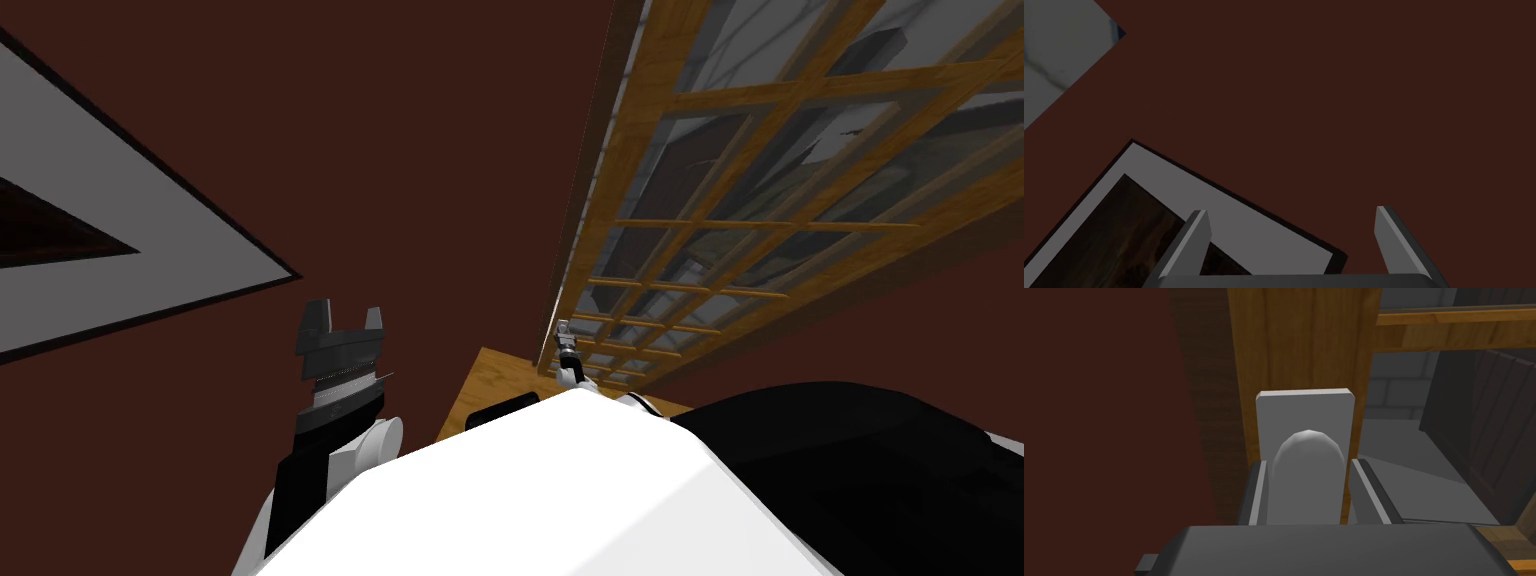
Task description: Pull the door open
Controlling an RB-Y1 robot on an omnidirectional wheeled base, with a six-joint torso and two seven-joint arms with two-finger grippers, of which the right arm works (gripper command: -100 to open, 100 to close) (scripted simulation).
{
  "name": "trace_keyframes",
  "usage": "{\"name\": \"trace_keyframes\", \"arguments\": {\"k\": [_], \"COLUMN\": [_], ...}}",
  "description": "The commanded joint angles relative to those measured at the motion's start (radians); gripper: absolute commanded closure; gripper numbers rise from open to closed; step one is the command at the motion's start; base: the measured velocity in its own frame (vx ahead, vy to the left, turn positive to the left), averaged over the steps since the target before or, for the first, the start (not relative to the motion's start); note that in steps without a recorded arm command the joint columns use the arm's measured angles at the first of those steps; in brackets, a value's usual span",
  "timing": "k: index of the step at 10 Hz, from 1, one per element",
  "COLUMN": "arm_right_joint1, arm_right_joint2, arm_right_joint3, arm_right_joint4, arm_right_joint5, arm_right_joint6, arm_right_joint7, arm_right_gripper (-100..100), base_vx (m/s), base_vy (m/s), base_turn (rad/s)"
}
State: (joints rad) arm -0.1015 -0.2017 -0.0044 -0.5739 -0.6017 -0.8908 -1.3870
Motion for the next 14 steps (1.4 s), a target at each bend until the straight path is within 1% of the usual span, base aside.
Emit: {"name": "trace_keyframes", "arguments": {"k": [1, 3, 5, 7, 8, 9, 11, 13, 14], "arm_right_joint1": [0.014, 0.025, 0.034, 0.046, 0.034, 0.038, 0.042, 0.047, 0.052], "arm_right_joint2": [-0.022, -0.043, -0.061, -0.085, -0.076, -0.085, -0.092, -0.102, -0.109], "arm_right_joint3": [0.013, 0.028, 0.042, 0.06, 0.056, 0.074, 0.089, 0.111, 0.128], "arm_right_joint4": [-0.004, -0.005, -0.006, -0.008, 0.01, 0.006, 0.002, -0.006, -0.011], "arm_right_joint5": [0.007, 0.015, 0.023, 0.033, 0.031, 0.042, 0.051, 0.065, 0.075], "arm_right_joint6": [-0.001, -0.003, -0.005, -0.007, -0.014, -0.015, -0.016, -0.018, -0.018], "arm_right_joint7": [-0.03, -0.06, -0.089, -0.124, -0.115, -0.134, -0.148, -0.168, -0.183], "arm_right_gripper": [100, 100, 100, 100, 100, 100, 100, 100, 100], "base_vx": [-0.217, -0.148, -0.091, -0.067, -0.023, -0.127, -0.192, -0.203, -0.245], "base_vy": [-0.009, 0.041, 0.016, 0.008, -0.004, -0.03, -0.019, 0.03, -0.001], "base_turn": [0.15, 0.115, 0.088, 0.115, 0.026, 0.088, 0.065, 0.058, 0.083]}}
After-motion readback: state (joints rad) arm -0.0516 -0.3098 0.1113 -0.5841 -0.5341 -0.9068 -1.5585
